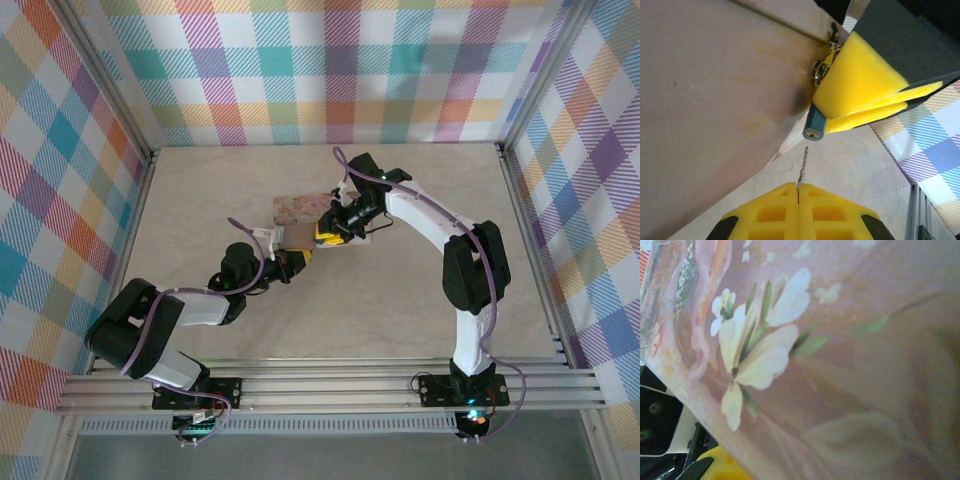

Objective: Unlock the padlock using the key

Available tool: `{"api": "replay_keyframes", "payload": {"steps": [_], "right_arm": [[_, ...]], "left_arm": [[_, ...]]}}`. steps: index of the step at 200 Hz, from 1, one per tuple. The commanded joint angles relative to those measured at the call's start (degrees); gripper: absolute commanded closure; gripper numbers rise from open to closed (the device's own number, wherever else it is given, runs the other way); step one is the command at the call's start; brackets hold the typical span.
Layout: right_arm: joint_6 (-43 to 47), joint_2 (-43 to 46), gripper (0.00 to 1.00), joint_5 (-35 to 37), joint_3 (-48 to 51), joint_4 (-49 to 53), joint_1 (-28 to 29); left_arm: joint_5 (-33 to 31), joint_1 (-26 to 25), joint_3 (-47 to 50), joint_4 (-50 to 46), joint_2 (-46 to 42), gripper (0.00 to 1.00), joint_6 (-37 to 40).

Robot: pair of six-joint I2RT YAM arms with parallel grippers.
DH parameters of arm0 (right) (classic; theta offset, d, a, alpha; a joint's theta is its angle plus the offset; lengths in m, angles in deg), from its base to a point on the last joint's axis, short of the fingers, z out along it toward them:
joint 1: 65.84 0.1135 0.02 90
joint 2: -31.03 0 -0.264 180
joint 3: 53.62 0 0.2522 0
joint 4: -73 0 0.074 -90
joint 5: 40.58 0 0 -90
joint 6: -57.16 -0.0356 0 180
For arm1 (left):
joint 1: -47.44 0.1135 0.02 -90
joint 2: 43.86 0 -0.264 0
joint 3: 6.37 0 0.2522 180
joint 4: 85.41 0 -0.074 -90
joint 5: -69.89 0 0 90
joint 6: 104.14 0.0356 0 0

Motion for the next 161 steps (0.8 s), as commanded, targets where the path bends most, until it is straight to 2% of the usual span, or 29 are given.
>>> {"api": "replay_keyframes", "payload": {"steps": [1,161], "right_arm": [[-0.7,2.5,1.00,-3.4,0.3,-1.1,-0.2],[-1.2,1.9,1.00,-3.5,0.0,-1.3,-0.2]], "left_arm": [[-0.2,0.0,-1.6,4.2,0.8,1.00,-0.9],[0.7,0.0,-1.6,7.0,2.0,1.00,-2.2]]}}
